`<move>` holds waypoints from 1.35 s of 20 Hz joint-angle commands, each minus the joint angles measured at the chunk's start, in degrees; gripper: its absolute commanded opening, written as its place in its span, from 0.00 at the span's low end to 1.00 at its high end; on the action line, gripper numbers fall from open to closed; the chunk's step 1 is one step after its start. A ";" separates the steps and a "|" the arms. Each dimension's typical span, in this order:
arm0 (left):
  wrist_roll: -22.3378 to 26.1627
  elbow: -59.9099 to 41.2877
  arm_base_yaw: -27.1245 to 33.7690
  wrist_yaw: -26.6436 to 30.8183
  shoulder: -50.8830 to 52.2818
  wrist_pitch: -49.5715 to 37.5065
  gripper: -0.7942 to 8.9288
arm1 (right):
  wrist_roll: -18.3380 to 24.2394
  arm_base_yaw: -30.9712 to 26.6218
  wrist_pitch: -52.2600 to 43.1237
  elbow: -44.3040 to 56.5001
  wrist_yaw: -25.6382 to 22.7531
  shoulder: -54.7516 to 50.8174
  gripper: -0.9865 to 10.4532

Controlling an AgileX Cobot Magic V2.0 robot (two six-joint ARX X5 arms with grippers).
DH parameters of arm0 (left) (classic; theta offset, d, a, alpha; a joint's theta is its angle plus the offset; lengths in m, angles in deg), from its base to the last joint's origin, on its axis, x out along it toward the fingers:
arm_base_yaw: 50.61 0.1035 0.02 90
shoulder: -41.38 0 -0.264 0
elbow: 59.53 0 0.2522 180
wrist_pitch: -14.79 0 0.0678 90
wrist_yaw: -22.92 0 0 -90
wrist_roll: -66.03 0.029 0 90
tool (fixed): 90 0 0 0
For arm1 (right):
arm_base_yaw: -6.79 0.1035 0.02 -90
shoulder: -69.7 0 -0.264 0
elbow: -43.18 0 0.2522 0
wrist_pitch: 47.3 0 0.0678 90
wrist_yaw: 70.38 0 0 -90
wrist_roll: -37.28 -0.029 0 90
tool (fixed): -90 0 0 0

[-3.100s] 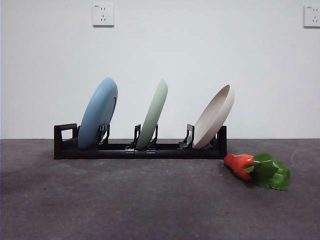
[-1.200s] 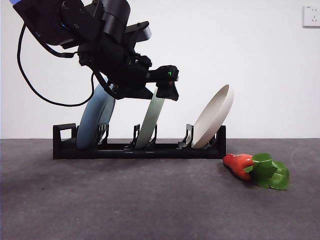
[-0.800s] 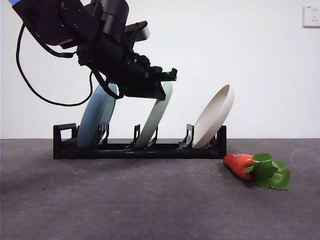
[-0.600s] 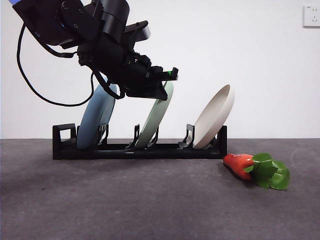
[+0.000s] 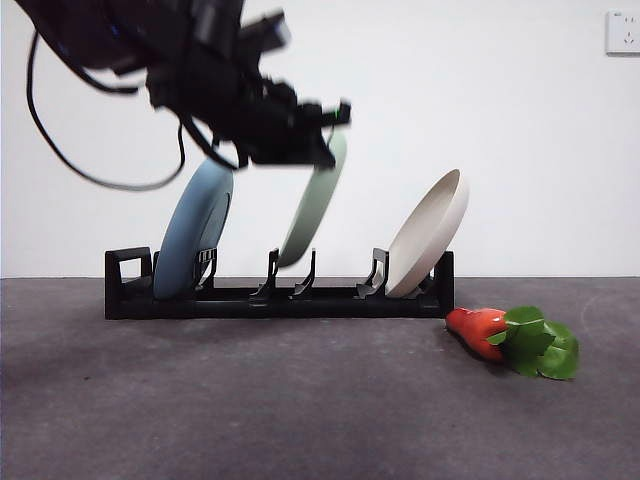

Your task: Take the green plate from the plate rack,put the plate on the table,take the carrot from the table,put the carrot in the plate

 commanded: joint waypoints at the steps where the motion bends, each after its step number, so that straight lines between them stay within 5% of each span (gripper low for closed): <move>1: 0.94 -0.15 0.26 0.31 4.35 -1.16 0.07 | -0.31 0.09 -0.09 -0.11 -0.02 -0.09 0.66; 9: 2.64 -0.15 -4.35 -8.35 20.50 14.86 0.07 | -0.28 0.09 -0.13 -0.11 0.00 -0.09 0.66; 15: 7.32 -0.15 -11.82 -7.80 28.83 35.12 0.07 | -0.31 0.09 -0.13 -0.11 0.00 -0.09 0.66; 21: 14.69 -0.20 -18.45 2.01 29.05 60.94 0.08 | -0.31 0.09 -0.13 -0.11 0.00 -0.09 0.66; 27: 18.56 -0.28 -21.38 7.23 20.46 62.51 0.08 | -0.37 0.09 -0.11 -0.11 0.00 -0.09 0.66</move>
